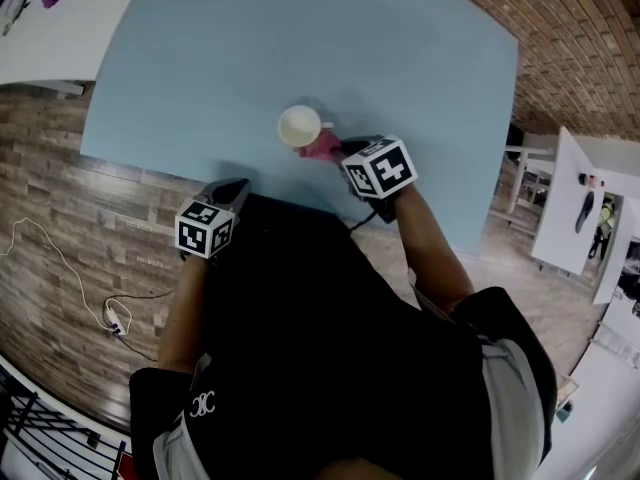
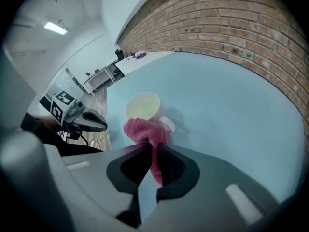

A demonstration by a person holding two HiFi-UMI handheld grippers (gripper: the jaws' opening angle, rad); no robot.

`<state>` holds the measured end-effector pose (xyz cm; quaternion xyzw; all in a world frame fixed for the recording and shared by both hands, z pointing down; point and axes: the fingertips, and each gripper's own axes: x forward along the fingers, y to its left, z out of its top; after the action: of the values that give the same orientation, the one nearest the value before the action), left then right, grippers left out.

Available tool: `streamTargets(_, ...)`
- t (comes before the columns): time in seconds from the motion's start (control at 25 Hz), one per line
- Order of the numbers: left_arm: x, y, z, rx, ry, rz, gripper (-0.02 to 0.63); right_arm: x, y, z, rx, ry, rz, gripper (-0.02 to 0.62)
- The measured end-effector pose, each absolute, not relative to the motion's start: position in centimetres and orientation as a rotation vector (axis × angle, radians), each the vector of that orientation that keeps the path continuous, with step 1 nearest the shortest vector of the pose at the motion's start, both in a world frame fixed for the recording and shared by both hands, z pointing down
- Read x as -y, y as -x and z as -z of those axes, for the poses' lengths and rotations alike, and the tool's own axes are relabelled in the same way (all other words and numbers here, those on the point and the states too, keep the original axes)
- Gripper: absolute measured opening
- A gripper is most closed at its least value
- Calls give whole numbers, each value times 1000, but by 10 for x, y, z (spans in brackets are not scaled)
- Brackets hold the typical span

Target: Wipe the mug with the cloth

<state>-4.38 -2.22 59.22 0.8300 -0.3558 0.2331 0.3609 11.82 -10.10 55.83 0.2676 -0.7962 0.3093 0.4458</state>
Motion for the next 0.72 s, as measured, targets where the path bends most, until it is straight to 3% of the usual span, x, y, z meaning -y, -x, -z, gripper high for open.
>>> streamTargets(0.72,20,55,-587,989,-2125,-623,5,117,-102,-604,1852,-571,-489,37)
